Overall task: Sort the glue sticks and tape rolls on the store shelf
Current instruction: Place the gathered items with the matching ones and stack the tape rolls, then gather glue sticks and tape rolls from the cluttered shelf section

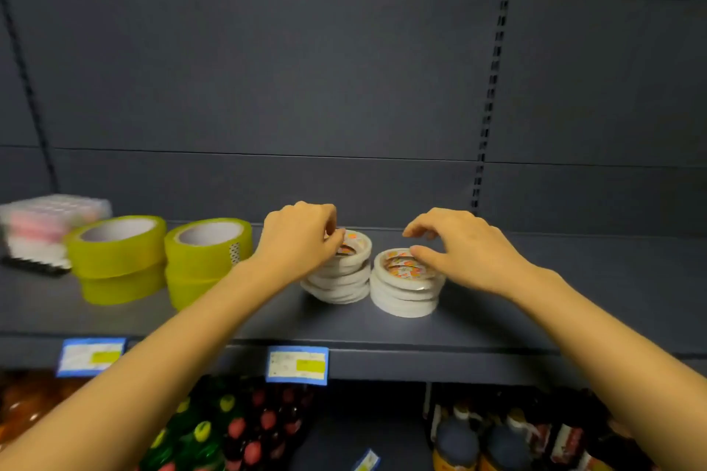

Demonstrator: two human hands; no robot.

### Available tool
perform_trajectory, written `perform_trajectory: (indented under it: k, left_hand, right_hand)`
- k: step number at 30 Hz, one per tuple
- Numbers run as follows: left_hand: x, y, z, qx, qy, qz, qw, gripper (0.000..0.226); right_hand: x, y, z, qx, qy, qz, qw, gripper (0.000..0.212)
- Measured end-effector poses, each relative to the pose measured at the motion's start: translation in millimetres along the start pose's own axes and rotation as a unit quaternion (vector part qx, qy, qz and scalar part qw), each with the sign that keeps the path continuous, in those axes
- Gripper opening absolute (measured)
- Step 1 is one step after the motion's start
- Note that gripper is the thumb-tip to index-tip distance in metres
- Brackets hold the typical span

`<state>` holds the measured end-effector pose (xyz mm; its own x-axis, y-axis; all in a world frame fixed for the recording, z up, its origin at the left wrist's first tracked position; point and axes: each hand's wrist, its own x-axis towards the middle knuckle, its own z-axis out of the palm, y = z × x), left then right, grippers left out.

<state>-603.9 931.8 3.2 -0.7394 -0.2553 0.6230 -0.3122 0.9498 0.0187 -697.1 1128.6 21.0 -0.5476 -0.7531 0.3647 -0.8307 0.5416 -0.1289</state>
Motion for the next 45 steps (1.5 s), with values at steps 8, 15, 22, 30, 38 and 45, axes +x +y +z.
perform_trajectory:
  k: [8, 15, 22, 30, 38, 45]
  left_hand:
    - [-121, -78, -68, 0.091, -0.017, -0.197, 0.976, 0.022]
    - [-228, -122, -136, 0.193, -0.021, -0.312, 0.930, 0.023]
    - [-298, -174, -186, 0.244, -0.019, -0.359, 0.900, 0.027]
    - [-351, -278, -239, 0.262, -0.029, -0.363, 0.894, 0.032]
    - [-388, -391, -278, 0.237, -0.033, -0.356, 0.903, 0.031]
    - [-411, -481, -282, 0.209, -0.021, -0.377, 0.902, 0.031]
  right_hand:
    - [25, -101, 35, 0.098, -0.032, -0.221, 0.970, 0.028]
    - [21, -219, 72, 0.152, -0.059, -0.355, 0.920, 0.030]
    - [19, -326, 96, 0.166, -0.060, -0.419, 0.891, 0.030]
    - [35, -465, 112, 0.170, -0.061, -0.430, 0.884, 0.030]
    - [56, -597, 134, 0.166, -0.073, -0.406, 0.896, 0.032]
    - [102, -676, 166, 0.150, -0.089, -0.396, 0.901, 0.030]
